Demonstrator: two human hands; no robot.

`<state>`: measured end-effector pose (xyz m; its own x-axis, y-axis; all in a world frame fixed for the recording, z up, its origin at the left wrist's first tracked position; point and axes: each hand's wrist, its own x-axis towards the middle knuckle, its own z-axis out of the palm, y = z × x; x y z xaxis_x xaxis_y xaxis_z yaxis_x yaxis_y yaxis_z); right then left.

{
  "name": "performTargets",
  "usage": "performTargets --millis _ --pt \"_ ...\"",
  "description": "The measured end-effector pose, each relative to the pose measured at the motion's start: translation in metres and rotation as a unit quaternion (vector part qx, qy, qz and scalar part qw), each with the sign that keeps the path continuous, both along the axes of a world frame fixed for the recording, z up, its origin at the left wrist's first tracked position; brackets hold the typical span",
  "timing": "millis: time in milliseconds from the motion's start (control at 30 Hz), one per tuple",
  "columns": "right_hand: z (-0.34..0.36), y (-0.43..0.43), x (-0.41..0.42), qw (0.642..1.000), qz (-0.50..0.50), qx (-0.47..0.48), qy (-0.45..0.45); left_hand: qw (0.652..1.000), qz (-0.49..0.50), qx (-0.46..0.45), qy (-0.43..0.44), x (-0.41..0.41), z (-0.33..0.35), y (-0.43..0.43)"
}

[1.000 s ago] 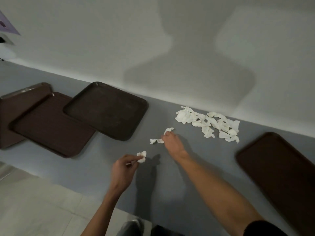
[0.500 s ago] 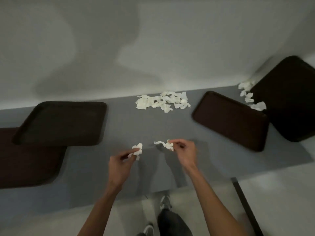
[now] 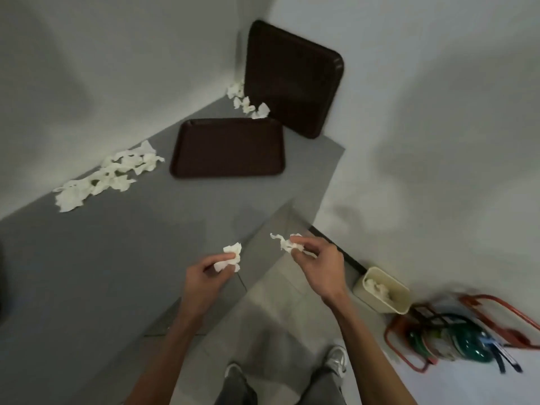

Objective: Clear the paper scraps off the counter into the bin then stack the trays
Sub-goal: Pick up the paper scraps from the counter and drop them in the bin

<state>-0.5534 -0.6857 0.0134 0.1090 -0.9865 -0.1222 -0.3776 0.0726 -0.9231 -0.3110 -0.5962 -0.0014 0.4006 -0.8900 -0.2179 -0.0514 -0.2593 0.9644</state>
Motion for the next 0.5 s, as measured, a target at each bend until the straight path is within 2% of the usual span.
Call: performTargets --millis 167,367,500 --pt "-0.045 -0.017 -0.140 0.994 -0.085 -0.005 0.065 0.992 -0.105 0.021 -0.068 -0.119 -0.025 -0.049" --pt "-0.112 -0.039 -0.293 0.980 -0.176 0.026 0.094 0.987 -0.130 0.061 -0.071 -0.274 -0.079 -0.102" --pt "-0.179 -0.052 -0.375 0.956 -0.247 0.085 0.133 0.979 -0.160 0.090 -0.094 -0.354 -0.135 -0.135"
